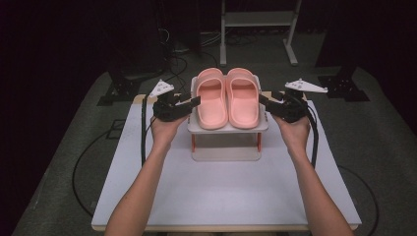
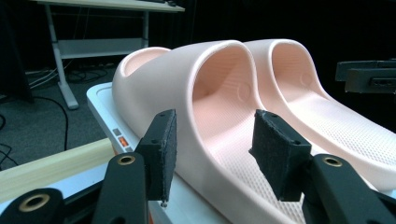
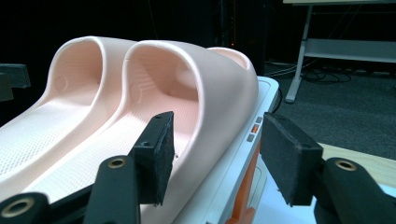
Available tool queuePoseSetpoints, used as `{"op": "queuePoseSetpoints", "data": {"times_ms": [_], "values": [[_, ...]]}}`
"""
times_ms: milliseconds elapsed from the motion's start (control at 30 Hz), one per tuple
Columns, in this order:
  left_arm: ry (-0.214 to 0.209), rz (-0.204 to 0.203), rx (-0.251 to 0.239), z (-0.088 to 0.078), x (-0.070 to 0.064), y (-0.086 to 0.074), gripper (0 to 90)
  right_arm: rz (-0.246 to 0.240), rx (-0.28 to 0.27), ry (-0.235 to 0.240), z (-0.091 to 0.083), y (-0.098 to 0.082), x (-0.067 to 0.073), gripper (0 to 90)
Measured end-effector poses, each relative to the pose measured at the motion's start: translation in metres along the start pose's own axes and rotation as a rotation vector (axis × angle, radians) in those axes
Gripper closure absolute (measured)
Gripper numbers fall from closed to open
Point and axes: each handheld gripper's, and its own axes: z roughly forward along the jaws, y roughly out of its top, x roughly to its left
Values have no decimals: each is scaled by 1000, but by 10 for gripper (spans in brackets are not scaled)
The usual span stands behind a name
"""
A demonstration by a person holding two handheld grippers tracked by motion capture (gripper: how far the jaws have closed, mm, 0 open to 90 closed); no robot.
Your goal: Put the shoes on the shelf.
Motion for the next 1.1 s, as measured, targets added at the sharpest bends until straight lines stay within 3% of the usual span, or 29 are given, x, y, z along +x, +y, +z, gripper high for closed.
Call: {"op": "queuePoseSetpoints", "data": {"times_ms": [1100], "values": [[-6,-11,7,-34,-2,-32,352,-11,-2,44,-35,-29,-15,325]]}}
